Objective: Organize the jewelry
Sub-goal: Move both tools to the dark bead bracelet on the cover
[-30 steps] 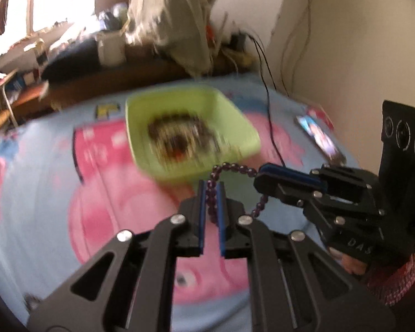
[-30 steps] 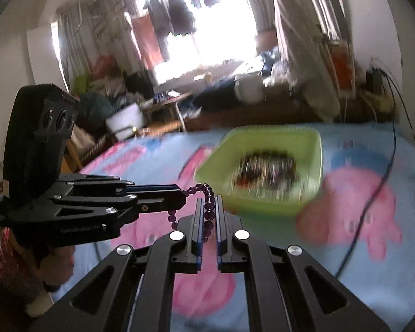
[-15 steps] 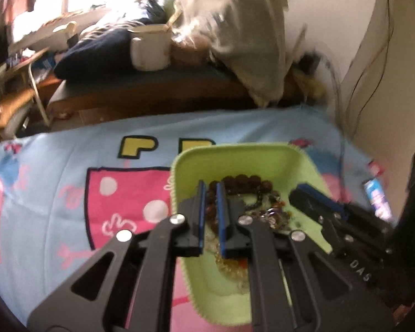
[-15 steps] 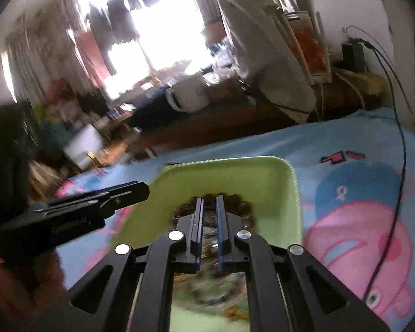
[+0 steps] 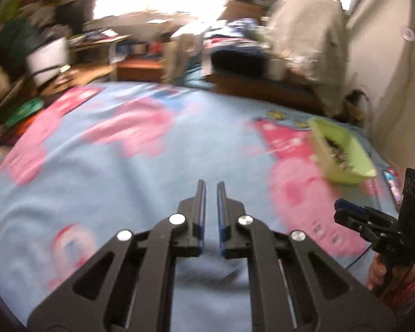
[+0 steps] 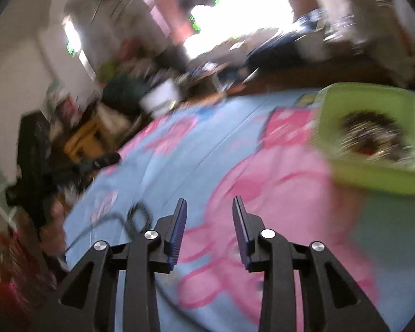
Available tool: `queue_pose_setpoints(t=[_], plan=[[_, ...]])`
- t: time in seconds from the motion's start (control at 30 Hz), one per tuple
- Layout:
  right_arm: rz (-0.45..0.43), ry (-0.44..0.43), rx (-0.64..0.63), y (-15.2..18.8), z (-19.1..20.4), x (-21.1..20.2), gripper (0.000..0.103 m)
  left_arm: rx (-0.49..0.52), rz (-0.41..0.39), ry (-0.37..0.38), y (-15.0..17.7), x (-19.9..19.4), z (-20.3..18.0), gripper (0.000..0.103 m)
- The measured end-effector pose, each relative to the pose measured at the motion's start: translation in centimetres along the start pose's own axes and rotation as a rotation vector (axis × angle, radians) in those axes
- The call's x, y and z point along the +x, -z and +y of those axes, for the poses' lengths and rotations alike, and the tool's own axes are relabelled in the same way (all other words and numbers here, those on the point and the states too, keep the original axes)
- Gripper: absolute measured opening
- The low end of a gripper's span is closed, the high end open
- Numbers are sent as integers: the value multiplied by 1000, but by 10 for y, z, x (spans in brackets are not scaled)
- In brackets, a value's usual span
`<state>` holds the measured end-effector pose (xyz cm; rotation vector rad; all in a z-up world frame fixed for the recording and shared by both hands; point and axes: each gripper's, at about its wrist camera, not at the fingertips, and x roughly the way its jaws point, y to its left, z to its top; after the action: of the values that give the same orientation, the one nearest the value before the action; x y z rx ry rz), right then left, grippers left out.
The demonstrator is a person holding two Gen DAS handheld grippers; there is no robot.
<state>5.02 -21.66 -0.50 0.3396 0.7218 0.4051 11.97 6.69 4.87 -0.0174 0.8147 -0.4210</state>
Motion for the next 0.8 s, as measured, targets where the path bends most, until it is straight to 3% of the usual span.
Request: queue_pose_setpoints(t=[0.17, 0.27, 0.3, 0.37, 0.4, 0.5, 0.6, 0.7, 0.8], plan=[[114, -39, -87, 6, 47, 47, 5, -33, 28, -25, 36, -21, 43, 7], [144, -11, -161, 4, 70, 67, 5, -19, 40, 28, 43, -16, 39, 9], [154, 1, -177, 7, 75, 71, 5, -7, 43, 48, 45, -12, 35, 11], [178, 18, -203, 7, 83, 81, 5, 17, 54, 57, 46, -3, 25, 33], [188, 24, -211, 7, 86, 86, 5, 36, 63, 48, 47, 4, 20, 35], [207, 42, -235, 8, 89, 96, 5, 70, 92, 45, 49, 24, 10, 35], [223, 56, -236, 8, 90, 102, 5, 100, 116, -31, 55, 41, 8, 35], [227, 73, -259, 10, 94, 102, 5, 103, 122, -55, 62, 48, 8, 35], [233, 112, -316, 13, 101, 103, 5, 136, 99, -102, 66, 48, 1, 23]])
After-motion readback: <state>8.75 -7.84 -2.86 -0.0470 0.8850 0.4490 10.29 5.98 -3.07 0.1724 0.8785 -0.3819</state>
